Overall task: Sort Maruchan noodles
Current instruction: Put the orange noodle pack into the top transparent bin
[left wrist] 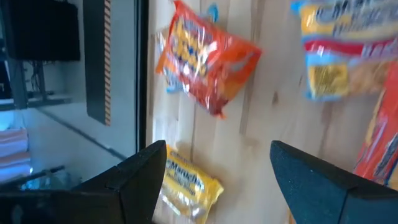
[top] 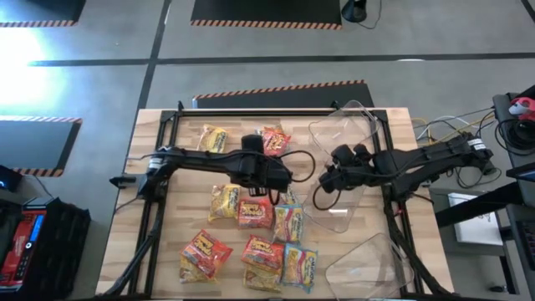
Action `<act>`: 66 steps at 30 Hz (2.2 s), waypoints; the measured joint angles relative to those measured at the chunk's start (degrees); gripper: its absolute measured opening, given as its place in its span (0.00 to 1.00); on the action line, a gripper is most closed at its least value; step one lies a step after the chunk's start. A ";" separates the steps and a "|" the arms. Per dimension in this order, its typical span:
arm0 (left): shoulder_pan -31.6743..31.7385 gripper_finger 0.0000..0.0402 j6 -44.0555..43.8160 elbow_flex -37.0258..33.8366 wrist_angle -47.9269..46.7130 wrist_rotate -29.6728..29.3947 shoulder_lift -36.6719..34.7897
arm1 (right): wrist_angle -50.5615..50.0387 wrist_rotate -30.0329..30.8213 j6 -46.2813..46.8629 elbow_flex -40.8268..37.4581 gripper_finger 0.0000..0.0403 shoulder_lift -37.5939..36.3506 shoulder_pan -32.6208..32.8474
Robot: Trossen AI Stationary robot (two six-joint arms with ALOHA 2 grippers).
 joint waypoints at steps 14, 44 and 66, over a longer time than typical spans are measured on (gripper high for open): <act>0.15 0.67 -12.40 -21.01 0.01 -0.01 -12.10 | 0.00 0.04 0.05 0.00 0.34 0.00 -2.73; 2.45 0.67 -36.66 -67.09 30.83 15.07 -42.65 | 16.03 4.70 0.09 0.04 0.34 -0.01 -4.46; 1.57 0.67 -51.10 -71.14 54.23 32.34 -42.57 | 27.87 -17.84 -1.32 0.07 0.34 5.93 -5.79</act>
